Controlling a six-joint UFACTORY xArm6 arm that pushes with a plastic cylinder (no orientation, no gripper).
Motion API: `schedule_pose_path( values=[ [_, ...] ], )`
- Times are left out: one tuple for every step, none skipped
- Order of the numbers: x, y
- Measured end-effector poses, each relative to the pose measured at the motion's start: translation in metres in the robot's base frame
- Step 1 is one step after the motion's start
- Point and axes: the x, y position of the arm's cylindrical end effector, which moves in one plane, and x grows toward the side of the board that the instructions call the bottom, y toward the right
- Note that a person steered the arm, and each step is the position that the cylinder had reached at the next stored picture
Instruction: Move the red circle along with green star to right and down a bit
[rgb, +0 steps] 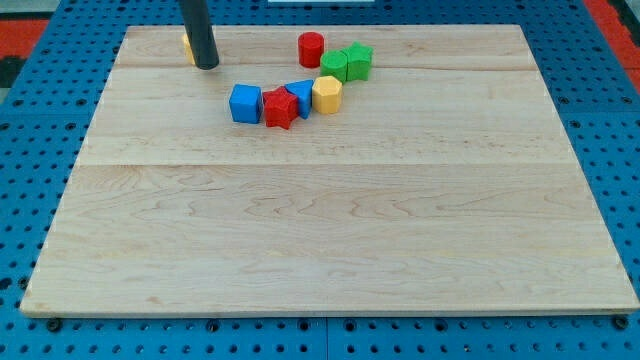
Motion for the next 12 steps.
schedule_pose_path(
  values=[
    [0.000, 0.013],
    [0.000, 0.015],
    [-0.001, 0.015],
    [-0.002, 0.015],
    [-0.002, 0.032],
    [-0.012, 0.046],
    [-0.031, 0.048],
    [-0.045, 0.091],
    [-0.043, 0.139],
    [-0.015, 0.152],
    [0.012, 0.154],
    [-0.010, 0.156]
  ],
)
